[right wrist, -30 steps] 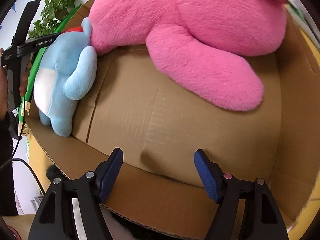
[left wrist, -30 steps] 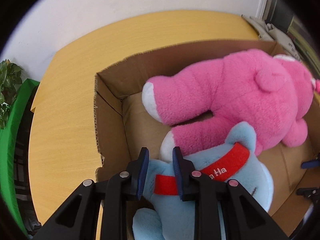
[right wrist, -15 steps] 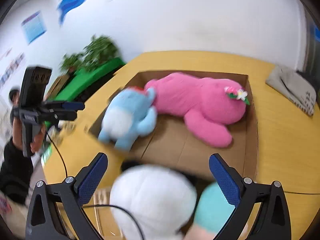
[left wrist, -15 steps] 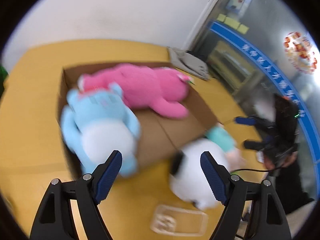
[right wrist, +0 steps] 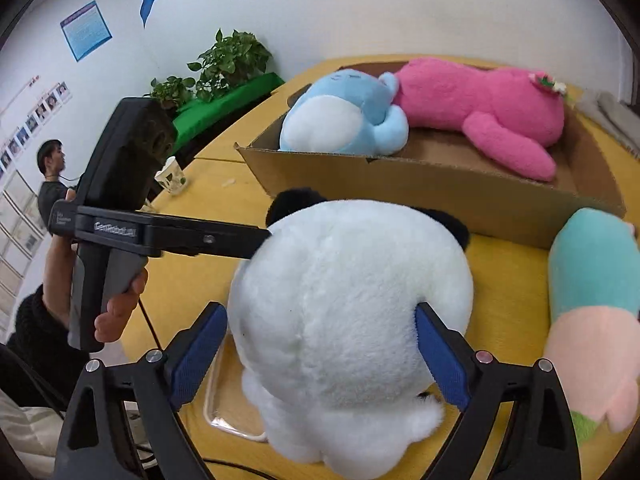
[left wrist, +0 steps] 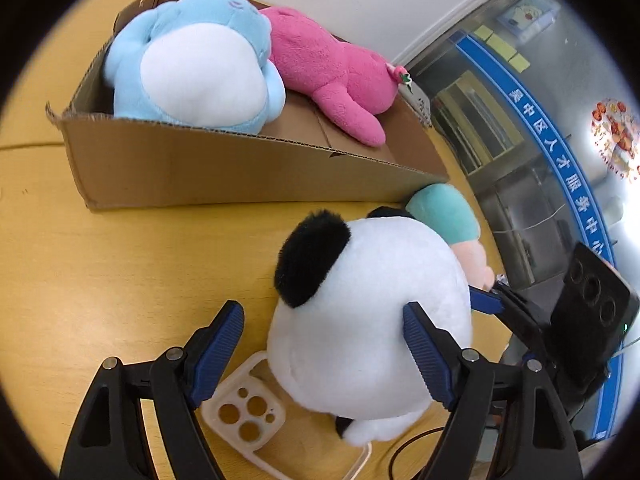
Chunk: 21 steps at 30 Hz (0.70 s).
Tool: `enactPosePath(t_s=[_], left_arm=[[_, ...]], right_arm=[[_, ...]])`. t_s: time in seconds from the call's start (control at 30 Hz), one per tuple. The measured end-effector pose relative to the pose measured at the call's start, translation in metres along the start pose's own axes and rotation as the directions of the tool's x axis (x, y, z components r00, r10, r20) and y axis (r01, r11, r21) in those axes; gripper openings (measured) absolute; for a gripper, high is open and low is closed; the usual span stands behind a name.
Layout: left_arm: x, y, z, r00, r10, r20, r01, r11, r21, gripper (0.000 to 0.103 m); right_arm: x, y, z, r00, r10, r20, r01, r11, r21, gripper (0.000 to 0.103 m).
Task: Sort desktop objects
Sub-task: 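Grasp the white panda plush with both grippers and lift it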
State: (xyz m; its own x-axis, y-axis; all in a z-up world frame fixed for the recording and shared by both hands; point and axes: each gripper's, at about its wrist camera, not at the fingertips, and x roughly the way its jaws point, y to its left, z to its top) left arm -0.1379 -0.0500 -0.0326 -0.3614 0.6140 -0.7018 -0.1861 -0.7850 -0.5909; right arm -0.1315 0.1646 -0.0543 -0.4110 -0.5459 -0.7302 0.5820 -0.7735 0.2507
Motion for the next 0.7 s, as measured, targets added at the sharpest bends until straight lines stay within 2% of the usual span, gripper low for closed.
enactPosePath(t_s=[0.1, 0.17, 0.27, 0.3, 0.33, 0.37, 0.4, 0.43, 0.53, 0.6, 0.67, 0.7], left_arm=[[-0.008, 0.004, -0.001, 1.000, 0.008, 0.014, -0.008, 1.000, -0.008, 0.081], [-0.008, 0.001, -0.007, 1.000, -0.013, 0.015, 0.013, 1.000, -0.012, 0.081], [-0.008, -0.006, -0.016, 0.997, -0.076, 0.013, 0.076, 0.997, -0.024, 0.081], [-0.003, -0.007, -0.017, 0.998, -0.068, 0.008, 0.068, 0.997, -0.023, 0.081], [0.002, -0.009, -0.018, 0.998, -0.060, 0.002, 0.060, 0.998, -0.022, 0.081], [0.008, -0.011, -0.019, 0.999, -0.052, -0.003, 0.052, 0.998, -0.020, 0.081], [0.010, -0.006, -0.019, 0.997, -0.071, 0.001, 0.071, 0.997, -0.041, 0.081], [0.013, -0.001, -0.019, 0.996, -0.090, 0.006, 0.090, 0.994, -0.061, 0.081], [0.010, -0.008, -0.017, 0.997, -0.074, 0.013, 0.074, 0.997, -0.038, 0.079], [0.008, -0.013, -0.015, 0.998, -0.063, 0.018, 0.063, 0.998, -0.022, 0.070], [0.002, -0.022, -0.010, 0.998, -0.060, 0.035, 0.060, 0.998, 0.000, 0.068], [-0.004, -0.028, -0.007, 0.997, -0.064, 0.050, 0.063, 0.998, 0.014, 0.068]], right_arm=[[-0.015, 0.002, 0.001, 0.999, -0.003, 0.053, 0.003, 1.000, 0.014, 0.096], [-0.023, -0.015, 0.006, 0.998, -0.001, 0.070, 0.000, 1.000, 0.015, 0.097], [-0.011, -0.043, 0.008, 0.999, 0.017, 0.029, -0.018, 0.998, 0.061, 0.098], [-0.003, -0.048, 0.005, 0.998, 0.062, 0.015, -0.063, 0.993, 0.100, 0.098], [0.005, -0.052, 0.001, 0.994, 0.110, 0.004, -0.110, 0.984, 0.139, 0.095], [0.012, -0.056, -0.003, 0.987, 0.158, -0.005, -0.155, 0.972, 0.178, 0.086], [0.020, -0.060, -0.007, 0.978, 0.206, -0.012, -0.199, 0.956, 0.217, 0.082], [0.020, -0.059, -0.012, 0.979, 0.203, 0.003, -0.198, 0.952, 0.235, 0.082], [0.015, -0.058, -0.025, 0.976, 0.214, 0.050, -0.219, 0.933, 0.285, 0.073], [0.008, -0.052, -0.029, 0.978, 0.196, 0.076, -0.209, 0.934, 0.290, 0.065], [-0.005, -0.046, -0.025, 0.978, 0.174, 0.118, -0.201, 0.940, 0.275, 0.056], [-0.015, -0.043, -0.019, 0.975, 0.163, 0.149, -0.197, 0.946, 0.257, 0.056]])
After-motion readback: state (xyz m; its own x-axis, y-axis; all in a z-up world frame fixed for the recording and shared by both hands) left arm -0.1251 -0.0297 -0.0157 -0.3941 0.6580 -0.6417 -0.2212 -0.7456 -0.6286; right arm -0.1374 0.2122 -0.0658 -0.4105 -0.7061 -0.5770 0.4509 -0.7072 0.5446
